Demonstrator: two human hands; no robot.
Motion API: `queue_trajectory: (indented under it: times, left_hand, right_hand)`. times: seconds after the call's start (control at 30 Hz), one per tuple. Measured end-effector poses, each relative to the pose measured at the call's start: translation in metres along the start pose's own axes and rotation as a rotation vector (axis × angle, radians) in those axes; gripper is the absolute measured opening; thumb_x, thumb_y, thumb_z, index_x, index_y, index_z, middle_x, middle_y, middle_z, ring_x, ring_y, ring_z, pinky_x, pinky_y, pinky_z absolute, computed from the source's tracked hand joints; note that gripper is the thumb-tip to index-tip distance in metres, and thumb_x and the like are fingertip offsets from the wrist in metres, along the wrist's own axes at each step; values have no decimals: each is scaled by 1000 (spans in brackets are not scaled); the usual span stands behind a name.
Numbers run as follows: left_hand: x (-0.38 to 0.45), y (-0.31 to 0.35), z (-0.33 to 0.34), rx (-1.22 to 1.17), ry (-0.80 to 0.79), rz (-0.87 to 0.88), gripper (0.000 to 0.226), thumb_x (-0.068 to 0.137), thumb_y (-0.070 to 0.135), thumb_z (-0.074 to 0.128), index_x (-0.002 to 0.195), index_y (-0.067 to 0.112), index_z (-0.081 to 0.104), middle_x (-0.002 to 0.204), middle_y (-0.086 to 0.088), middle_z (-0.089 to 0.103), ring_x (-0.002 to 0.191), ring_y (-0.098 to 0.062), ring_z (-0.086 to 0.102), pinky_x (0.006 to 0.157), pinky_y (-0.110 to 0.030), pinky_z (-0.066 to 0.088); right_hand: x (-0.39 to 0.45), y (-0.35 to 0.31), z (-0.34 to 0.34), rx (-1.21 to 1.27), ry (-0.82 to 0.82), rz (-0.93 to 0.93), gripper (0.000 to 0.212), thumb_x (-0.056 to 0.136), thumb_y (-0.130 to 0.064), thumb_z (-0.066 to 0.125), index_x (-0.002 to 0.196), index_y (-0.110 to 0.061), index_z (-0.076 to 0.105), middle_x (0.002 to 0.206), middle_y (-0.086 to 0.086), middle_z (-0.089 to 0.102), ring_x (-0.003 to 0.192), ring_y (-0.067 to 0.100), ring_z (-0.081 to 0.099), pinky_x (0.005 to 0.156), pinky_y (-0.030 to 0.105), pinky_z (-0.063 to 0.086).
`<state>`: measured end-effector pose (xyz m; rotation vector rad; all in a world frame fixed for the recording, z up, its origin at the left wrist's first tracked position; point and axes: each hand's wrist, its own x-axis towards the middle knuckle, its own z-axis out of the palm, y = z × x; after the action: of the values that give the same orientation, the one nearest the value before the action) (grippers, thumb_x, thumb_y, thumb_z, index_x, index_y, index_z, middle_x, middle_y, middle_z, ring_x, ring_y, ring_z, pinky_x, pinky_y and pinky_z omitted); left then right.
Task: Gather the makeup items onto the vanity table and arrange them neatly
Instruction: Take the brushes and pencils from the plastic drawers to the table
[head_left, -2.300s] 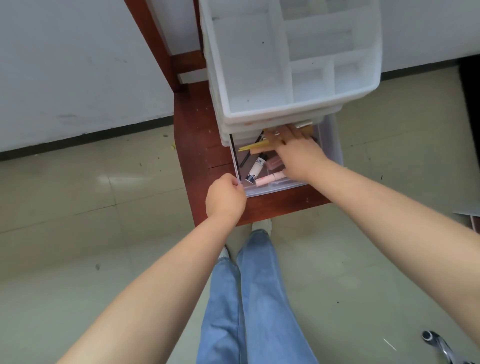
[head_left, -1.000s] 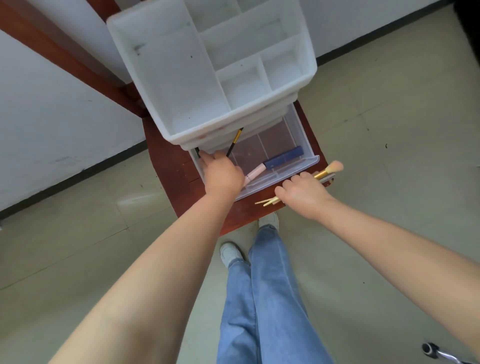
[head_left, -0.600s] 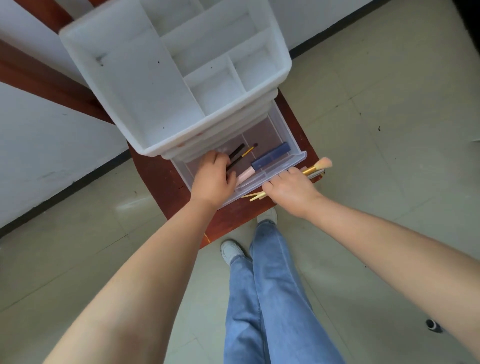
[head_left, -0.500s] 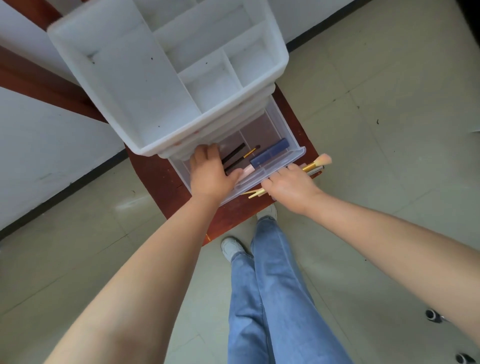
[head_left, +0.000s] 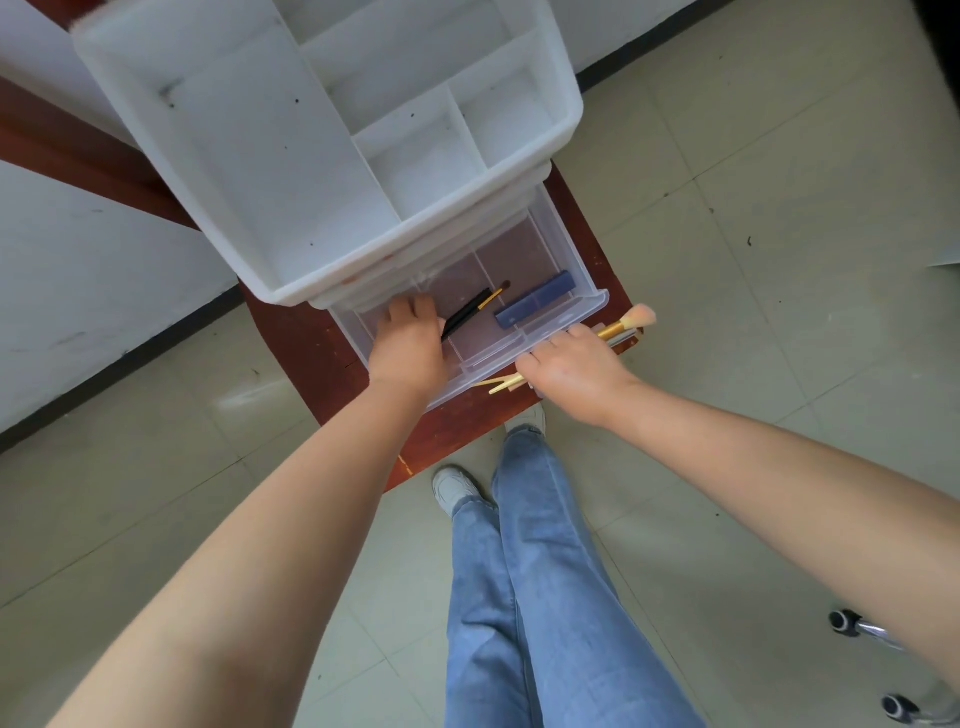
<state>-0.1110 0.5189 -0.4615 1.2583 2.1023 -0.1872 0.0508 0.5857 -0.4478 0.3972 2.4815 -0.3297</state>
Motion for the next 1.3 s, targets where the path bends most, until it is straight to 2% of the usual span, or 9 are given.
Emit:
queue_trajectory:
  times: [0.17, 0.3, 0.47, 0.63, 0.83, 1.0, 1.13, 1.23, 1.3]
  left_hand:
    - [-8, 4, 7, -34, -8, -123, 43, 87, 22, 56, 117, -3, 38, 119, -25, 48, 108, -42, 49, 78, -44, 44]
    - [-2, 2, 7, 44, -15, -40, 38, 89, 24, 55, 112, -2, 39, 111, -23, 56, 100, -40, 55, 66, -37, 37]
    - [1, -1, 5, 104, -59, 52, 43, 85, 21, 60, 119, 3, 42, 115, -19, 55, 102, -36, 56, 75, -39, 45]
    - [0, -4, 9, 111, -28, 49, 34, 84, 21, 60, 111, 5, 46, 104, -16, 61, 95, -36, 58, 64, -34, 36]
    - [2, 11, -4, -181, 4, 21, 28, 80, 16, 60, 104, 5, 51, 100, -16, 61, 91, -34, 58, 65, -30, 35]
    - [18, 45, -19, -391, -112, 95, 28, 83, 15, 59, 108, 5, 55, 107, -16, 60, 90, -25, 53, 71, -29, 35]
    - [28, 52, -18, -413, -238, 84, 34, 81, 16, 61, 113, 8, 53, 110, -14, 59, 85, -17, 45, 72, -28, 34]
    - [31, 52, -18, -417, -284, 56, 44, 79, 20, 65, 119, 10, 50, 110, -11, 57, 86, -17, 47, 70, -27, 37]
    - [32, 52, -22, -452, -354, 35, 46, 79, 24, 67, 118, 8, 50, 100, -9, 56, 82, -18, 50, 61, -25, 41]
  right_hand:
    - [0, -1, -1, 26, 33, -6, 15, 89, -6, 42, 103, -6, 49, 104, 13, 60, 97, 29, 55, 78, 36, 34]
    - [-1, -1, -1, 22, 43, -10, 16, 89, -6, 42, 104, -7, 49, 104, 13, 60, 96, 29, 55, 77, 36, 34]
    - [0, -1, -3, -16, 47, -9, 15, 89, -9, 45, 104, -6, 49, 104, 12, 61, 97, 31, 56, 78, 36, 36]
    - [0, -4, -1, -15, 32, 8, 19, 89, -8, 46, 107, -6, 49, 107, 13, 60, 101, 30, 55, 82, 36, 37]
    - [-1, 2, -3, -8, 29, -13, 18, 88, -9, 48, 105, -6, 50, 105, 12, 61, 98, 30, 56, 79, 35, 37]
    - [-8, 6, -3, -216, 196, -44, 34, 39, -31, 86, 66, -21, 68, 54, -7, 64, 49, 10, 60, 48, 17, 44]
    - [-15, 15, 7, -203, 199, -69, 50, 39, -31, 86, 86, -20, 73, 51, -8, 61, 45, 10, 57, 45, 18, 41]
    - [-20, 28, 9, -141, 228, -95, 60, 58, -27, 80, 114, -15, 63, 63, -3, 65, 56, 15, 61, 52, 22, 43]
    - [-21, 35, 8, -145, 246, -115, 61, 58, -24, 81, 116, -15, 62, 63, -2, 65, 56, 16, 60, 52, 23, 44]
